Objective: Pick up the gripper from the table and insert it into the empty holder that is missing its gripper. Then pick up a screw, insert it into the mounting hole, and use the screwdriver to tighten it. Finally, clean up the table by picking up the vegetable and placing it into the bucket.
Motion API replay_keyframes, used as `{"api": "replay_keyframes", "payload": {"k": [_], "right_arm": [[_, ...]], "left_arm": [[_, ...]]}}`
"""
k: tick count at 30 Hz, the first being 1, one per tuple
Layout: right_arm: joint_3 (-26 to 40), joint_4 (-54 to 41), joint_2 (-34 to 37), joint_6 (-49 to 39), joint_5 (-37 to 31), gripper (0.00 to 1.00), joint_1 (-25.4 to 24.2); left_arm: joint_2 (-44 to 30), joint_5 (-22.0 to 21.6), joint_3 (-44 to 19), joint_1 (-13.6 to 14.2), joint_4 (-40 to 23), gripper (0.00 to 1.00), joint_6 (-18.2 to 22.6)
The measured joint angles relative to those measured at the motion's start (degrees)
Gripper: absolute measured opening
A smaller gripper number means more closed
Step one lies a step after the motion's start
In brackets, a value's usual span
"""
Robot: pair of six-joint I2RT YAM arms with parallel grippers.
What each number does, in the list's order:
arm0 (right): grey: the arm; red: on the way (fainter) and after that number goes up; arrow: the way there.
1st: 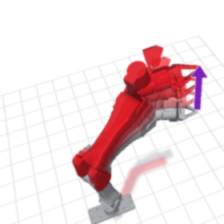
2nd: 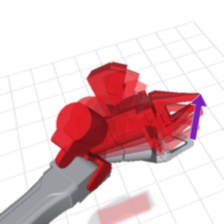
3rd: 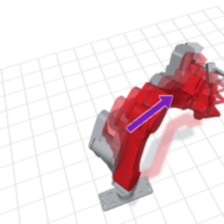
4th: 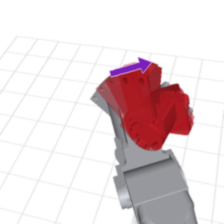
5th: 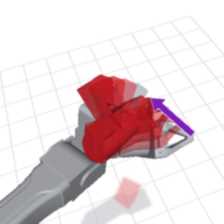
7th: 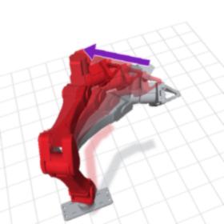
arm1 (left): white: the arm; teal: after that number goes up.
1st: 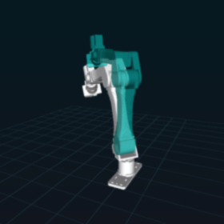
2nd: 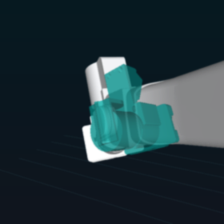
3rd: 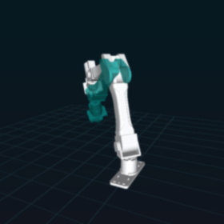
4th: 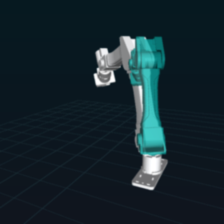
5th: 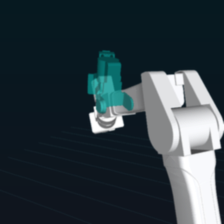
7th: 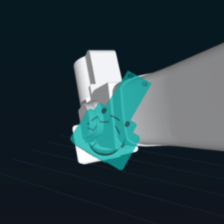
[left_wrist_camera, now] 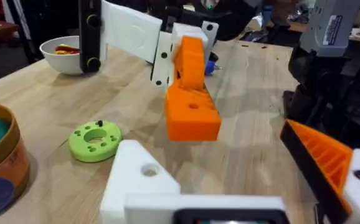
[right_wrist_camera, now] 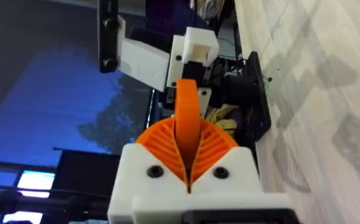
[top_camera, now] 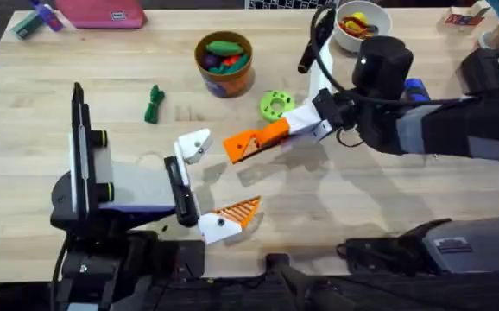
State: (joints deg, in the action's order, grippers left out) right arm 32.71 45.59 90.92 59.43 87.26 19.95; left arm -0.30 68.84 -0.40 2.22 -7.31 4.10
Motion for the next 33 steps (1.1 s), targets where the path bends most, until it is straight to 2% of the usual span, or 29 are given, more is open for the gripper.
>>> {"api": "replay_keyframes", "payload": {"k": [4,10,19,33], "right_arm": [[0.20,5.80,2.40,4.71,-0.01,0.010,0.51],[0.22,6.27,4.94,8.34,0.00,0.010,1.18],[1.13,6.50,4.94,9.60,-0.68,0.010,3.63],[1.33,6.53,4.94,9.63,-7.26,0.009,6.57]], "left_arm": [[0.00,0.01,0.00,0.00,0.00,0.986,0.00],[0.00,0.00,0.00,0.00,0.00,0.985,0.00],[0.00,0.00,0.00,0.00,0.01,0.986,0.00],[0.00,-0.04,0.00,0.00,0.02,0.985,0.01]]}}
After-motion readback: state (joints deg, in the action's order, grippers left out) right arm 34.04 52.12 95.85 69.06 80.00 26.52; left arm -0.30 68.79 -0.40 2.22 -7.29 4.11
